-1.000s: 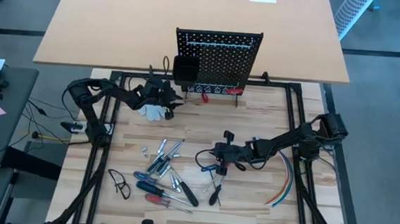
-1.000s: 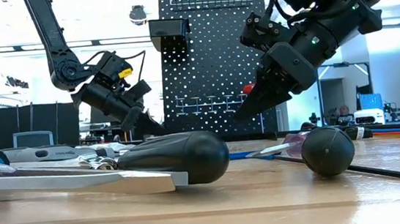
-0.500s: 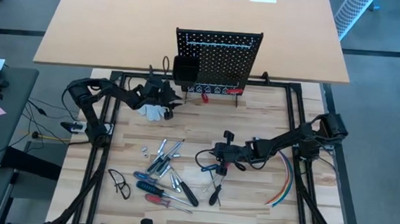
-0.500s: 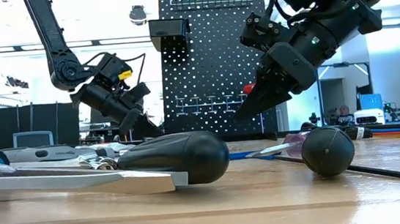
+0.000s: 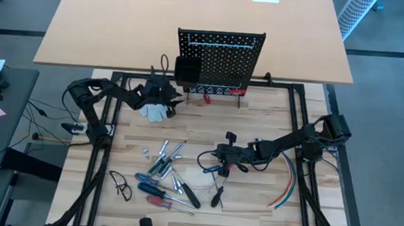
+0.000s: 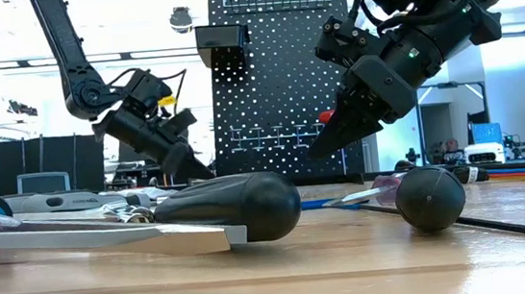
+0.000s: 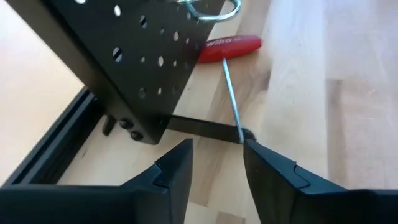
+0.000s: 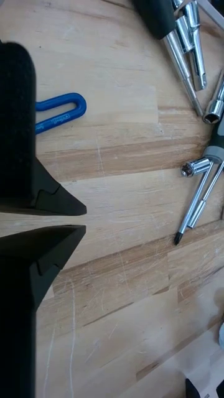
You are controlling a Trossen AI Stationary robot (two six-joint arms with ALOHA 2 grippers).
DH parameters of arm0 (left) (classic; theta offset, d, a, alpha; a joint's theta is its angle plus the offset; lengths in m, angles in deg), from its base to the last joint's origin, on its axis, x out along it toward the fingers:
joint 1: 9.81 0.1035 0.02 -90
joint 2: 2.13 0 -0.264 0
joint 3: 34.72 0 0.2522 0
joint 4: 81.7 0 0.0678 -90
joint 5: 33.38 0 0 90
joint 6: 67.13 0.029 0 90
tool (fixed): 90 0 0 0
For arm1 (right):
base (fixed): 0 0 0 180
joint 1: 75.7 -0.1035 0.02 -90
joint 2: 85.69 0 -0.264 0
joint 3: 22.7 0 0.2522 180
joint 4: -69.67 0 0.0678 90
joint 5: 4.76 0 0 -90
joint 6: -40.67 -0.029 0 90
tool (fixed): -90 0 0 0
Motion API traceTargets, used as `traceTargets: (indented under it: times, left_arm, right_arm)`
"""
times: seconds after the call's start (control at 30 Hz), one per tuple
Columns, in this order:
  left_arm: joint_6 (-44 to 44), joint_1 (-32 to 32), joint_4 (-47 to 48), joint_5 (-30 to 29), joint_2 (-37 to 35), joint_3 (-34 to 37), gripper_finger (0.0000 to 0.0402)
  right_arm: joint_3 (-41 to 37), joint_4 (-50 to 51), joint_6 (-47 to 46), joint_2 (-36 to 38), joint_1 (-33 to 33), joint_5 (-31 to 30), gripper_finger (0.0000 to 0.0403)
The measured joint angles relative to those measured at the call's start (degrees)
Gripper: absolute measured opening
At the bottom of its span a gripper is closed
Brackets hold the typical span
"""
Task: Hang tools onto peg board
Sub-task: Hang the red allen wrench on the pegboard
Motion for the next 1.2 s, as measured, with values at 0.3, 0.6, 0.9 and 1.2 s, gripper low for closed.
traceTargets:
  times: [0.3,0.6,0.9,1.2]
  left_arm:
    - [-2.6,-1.1,-3.2,1.6,4.9,-1.1,0.0182]
    - [-3.3,-1.7,-2.8,1.6,4.8,-1.8,0.0173]
    - [-4.1,-1.7,-3.1,2.0,4.8,-1.8,0.0147]
    - [-2.8,-3.2,-3.7,2.0,5.9,-2.4,0.0097]
  right_arm:
    - [0.0,-0.3,0.0,0.0,0.0,0.0,0.0043]
    - [0.0,-0.2,0.1,0.0,0.0,0.0,0.0043]
    - [0.0,-0.3,0.1,0.0,0.0,0.0,0.0043]
    - [0.0,-0.4,0.2,0.0,0.0,0.0,0.0043]
